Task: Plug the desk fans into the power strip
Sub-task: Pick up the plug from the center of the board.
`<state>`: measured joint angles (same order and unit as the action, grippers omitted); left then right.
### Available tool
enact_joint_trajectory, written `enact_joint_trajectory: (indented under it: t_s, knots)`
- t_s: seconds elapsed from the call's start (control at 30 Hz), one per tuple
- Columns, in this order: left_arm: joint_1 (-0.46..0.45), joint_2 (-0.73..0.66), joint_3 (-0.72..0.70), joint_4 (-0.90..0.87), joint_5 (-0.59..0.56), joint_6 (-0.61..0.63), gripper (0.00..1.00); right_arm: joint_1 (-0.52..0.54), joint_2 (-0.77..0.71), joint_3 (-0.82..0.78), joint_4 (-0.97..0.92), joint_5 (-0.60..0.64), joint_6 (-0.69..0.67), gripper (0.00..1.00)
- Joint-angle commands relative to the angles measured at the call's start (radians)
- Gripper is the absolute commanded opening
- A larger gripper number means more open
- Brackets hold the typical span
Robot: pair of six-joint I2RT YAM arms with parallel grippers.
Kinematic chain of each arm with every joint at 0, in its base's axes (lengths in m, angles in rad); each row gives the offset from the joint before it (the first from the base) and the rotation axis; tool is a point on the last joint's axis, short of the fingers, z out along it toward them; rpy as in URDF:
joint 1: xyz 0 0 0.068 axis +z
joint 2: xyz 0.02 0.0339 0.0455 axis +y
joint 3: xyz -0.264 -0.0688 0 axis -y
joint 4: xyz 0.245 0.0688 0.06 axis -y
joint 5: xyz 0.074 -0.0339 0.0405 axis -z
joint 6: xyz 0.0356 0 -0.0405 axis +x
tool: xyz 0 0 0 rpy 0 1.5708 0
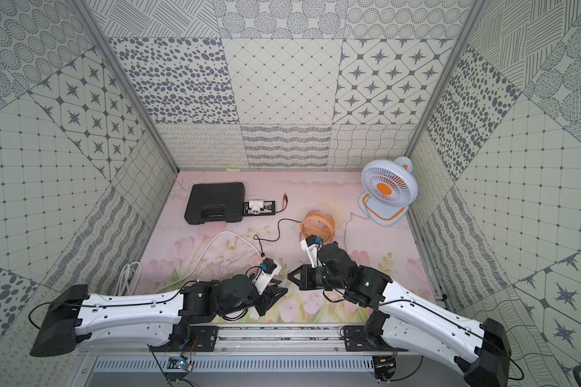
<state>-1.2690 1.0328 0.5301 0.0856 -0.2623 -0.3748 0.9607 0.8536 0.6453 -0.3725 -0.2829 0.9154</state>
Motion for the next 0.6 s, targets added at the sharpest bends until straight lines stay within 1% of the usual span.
enact_joint_trajectory:
  t_s: [0.0,0.03,0.2,0.23,0.27,0.33,0.37,0.47,0.57]
  knots:
    - [-0.002,-0.005,-0.005,0.059,0.004,0.004,0.21,0.004,0.0,0.019,0.066,-0.004,0.012,0.0]
    - [-0.002,-0.007,-0.005,0.059,-0.001,0.004,0.17,0.004,-0.001,0.018,0.067,-0.004,0.014,0.0]
    - [-0.002,-0.017,-0.007,0.047,-0.027,0.009,0.04,0.006,0.005,0.013,0.068,-0.002,0.015,0.0]
    - [-0.002,-0.02,-0.006,0.041,-0.031,0.012,0.01,0.006,0.01,0.016,0.059,-0.003,0.011,0.04]
    - [-0.002,-0.02,-0.004,0.036,-0.035,0.017,0.0,0.006,0.013,0.021,0.046,-0.005,0.005,0.1]
    - [-0.001,-0.02,0.007,0.009,-0.042,0.032,0.0,0.006,0.027,0.041,-0.005,-0.011,-0.015,0.33]
    - [-0.002,-0.019,0.01,0.0,-0.042,0.042,0.0,0.006,0.039,0.055,-0.035,-0.013,-0.03,0.39]
    - [-0.001,-0.022,0.021,-0.02,-0.032,0.066,0.0,0.025,0.076,0.079,-0.07,-0.029,-0.064,0.44]
    - [-0.003,-0.025,0.026,-0.025,-0.012,0.085,0.0,0.063,0.12,0.108,-0.098,-0.011,-0.092,0.44]
